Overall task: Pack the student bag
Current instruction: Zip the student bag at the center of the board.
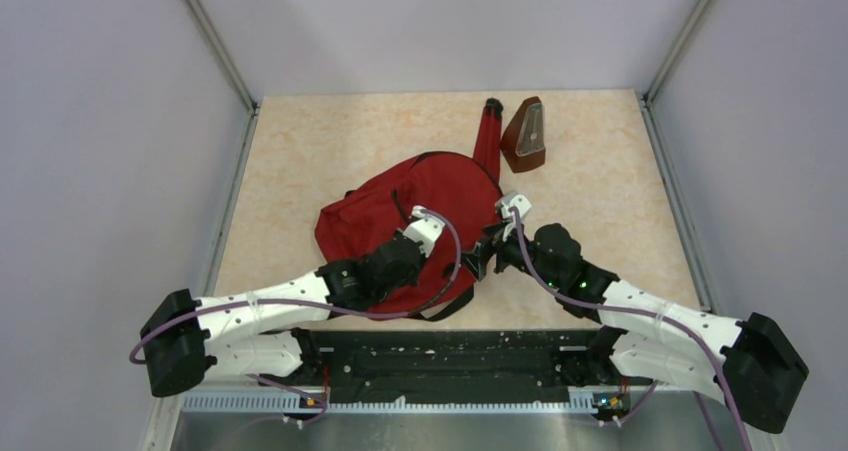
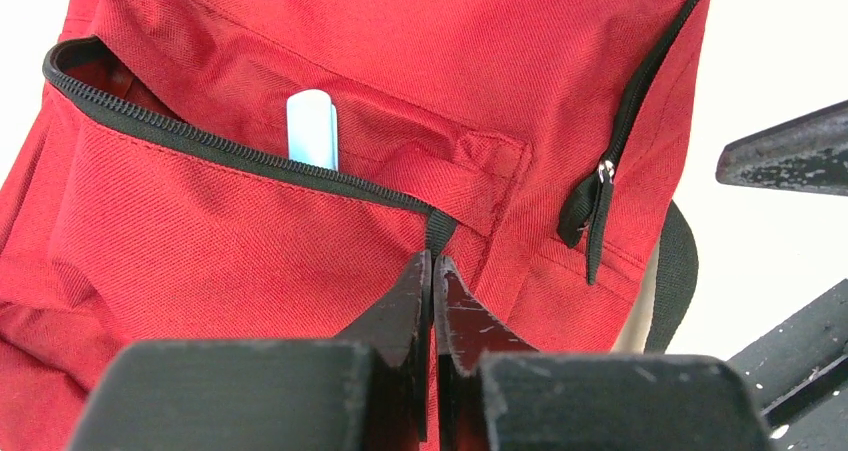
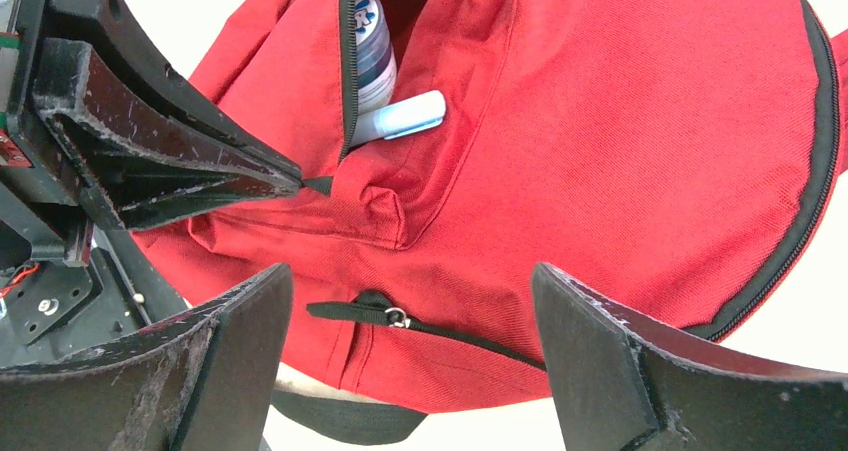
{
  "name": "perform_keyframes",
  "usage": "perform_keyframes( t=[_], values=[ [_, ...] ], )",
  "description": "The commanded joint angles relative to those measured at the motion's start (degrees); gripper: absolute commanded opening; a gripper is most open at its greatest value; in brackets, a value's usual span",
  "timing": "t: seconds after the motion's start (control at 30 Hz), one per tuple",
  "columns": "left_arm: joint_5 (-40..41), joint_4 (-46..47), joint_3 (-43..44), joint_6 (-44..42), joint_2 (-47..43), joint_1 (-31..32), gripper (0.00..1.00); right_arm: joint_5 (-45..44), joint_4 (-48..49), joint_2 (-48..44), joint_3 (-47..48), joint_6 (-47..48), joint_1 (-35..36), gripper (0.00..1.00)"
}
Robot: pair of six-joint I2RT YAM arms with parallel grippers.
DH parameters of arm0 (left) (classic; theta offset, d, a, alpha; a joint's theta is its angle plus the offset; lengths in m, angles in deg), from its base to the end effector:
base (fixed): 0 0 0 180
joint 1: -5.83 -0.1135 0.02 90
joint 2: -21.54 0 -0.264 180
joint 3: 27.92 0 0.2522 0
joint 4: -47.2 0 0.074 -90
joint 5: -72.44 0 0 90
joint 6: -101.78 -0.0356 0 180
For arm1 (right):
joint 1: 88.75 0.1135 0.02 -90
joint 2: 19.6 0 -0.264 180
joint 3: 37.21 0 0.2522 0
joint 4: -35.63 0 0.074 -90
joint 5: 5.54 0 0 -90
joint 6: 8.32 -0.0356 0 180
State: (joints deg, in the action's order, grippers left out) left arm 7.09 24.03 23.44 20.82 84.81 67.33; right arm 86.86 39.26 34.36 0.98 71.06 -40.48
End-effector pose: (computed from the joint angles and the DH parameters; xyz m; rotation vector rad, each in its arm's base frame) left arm 0.1252 -0.1995 0.2361 0.7202 2.0058 -0.2577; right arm 0.1417 0.1611 0.2354 -0.6264 1.7405 0.7681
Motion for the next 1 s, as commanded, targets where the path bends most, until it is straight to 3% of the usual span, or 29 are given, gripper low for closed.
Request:
perform_keyframes(
  t=[0.0, 0.17, 0.37, 0.57, 0.8, 0.9, 0.97],
  values=[
    [-0.67, 3.93, 0.09, 0.54, 0.03, -0.53, 0.01, 1.31, 2.72, -0.25, 0.34, 0.37, 0.77, 0.87],
    [-1.4, 4.92, -0.76, 0.46, 0.02, -0.56, 0.0, 1.74, 3.79, 0.86, -0.24, 0.42, 1.42, 0.87],
    [3.51, 7.11, -1.84, -0.34, -0.97, -0.54, 0.0, 2.49, 7.36, 2.38, -1.3, 1.55, 3.49, 0.86],
    [5.69, 12.93, -3.63, -3.6, -2.69, -0.54, 0.0, -7.57, 15.74, 9.76, -2.57, 5.98, 10.9, 0.87],
    [7.37, 13.69, -4.3, -5.86, -3.12, -0.65, 0.0, -14.4, 30.74, 23.31, -0.78, 9.44, 12.87, 0.86],
    [8.36, 14.67, -5.25, -7.13, -3.47, -0.61, 0.0, -16.8, 33.73, 27.14, 0.29, 9.83, 13.46, 0.75],
    [9.47, 15.49, -5.92, -7.93, -3.63, -0.61, 0.0, -17.8, 34.33, 28.21, 0.25, 9.59, 13.97, 0.57]
  ],
)
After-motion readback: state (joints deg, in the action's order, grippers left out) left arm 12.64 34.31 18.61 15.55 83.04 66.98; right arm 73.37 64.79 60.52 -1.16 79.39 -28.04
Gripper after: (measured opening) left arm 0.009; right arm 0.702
